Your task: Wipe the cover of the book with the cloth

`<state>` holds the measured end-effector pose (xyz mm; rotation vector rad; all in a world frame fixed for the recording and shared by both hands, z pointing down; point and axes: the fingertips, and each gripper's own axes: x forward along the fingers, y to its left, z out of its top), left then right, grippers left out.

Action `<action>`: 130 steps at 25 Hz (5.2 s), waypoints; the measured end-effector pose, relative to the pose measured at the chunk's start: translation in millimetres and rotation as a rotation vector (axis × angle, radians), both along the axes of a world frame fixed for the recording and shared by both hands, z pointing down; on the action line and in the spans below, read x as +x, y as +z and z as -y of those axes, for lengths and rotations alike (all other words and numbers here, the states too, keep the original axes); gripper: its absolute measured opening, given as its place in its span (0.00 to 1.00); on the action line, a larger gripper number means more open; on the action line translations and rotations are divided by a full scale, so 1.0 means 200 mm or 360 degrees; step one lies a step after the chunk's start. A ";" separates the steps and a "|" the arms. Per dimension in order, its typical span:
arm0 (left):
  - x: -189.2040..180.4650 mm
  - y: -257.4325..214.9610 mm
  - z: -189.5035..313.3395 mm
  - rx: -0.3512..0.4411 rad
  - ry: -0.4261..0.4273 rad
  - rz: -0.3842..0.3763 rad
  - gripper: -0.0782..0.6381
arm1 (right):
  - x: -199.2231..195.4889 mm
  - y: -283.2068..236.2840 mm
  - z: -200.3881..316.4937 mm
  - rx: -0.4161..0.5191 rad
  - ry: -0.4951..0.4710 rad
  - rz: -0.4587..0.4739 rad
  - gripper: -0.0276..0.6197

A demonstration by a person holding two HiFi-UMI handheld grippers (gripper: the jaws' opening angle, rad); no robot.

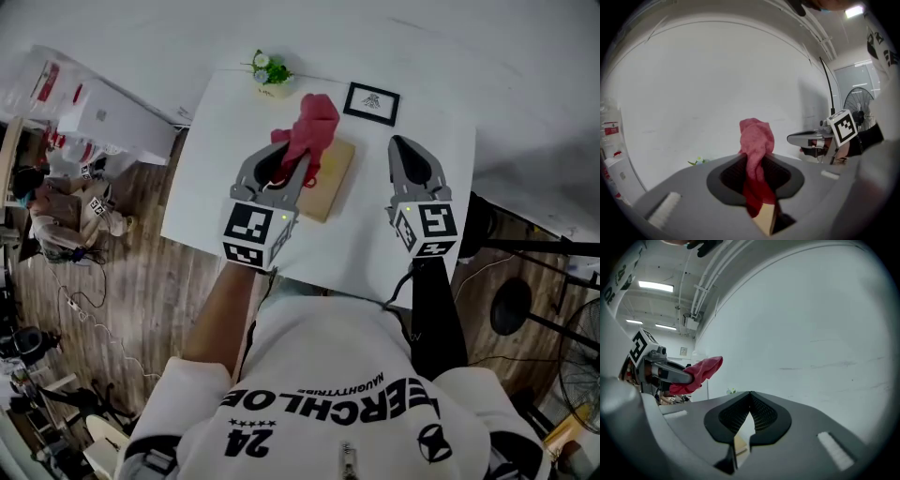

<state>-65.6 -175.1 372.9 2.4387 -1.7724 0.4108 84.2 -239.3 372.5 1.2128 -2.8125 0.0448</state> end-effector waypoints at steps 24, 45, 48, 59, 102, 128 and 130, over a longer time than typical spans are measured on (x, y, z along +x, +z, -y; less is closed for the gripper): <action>0.19 0.66 0.32 -0.0611 0.0590 0.0199 0.32 | 0.04 0.11 -0.08 -0.0232 0.0531 0.0007 0.03; 0.21 1.15 0.37 -0.0930 0.0538 0.0297 0.32 | -0.06 0.13 -0.07 -0.0215 0.0552 -0.0025 0.04; 0.11 1.15 0.38 -0.0935 0.0465 0.0291 0.32 | -0.07 0.13 -0.05 -0.0216 0.0539 -0.0027 0.04; -0.40 1.18 0.41 -0.1001 0.0136 0.0204 0.32 | -0.17 0.13 -0.01 -0.0198 0.0461 -0.0046 0.04; -0.36 1.18 0.24 -0.0992 0.0282 0.0153 0.32 | -0.23 0.11 -0.09 -0.0191 0.0461 -0.0134 0.04; -0.09 1.16 0.02 -0.0976 0.0560 0.0278 0.34 | -0.22 0.16 -0.13 -0.0240 0.0482 -0.0178 0.04; -0.21 1.17 0.03 -0.1003 0.0482 0.0250 0.34 | -0.23 0.18 -0.13 -0.0247 0.0479 -0.0176 0.04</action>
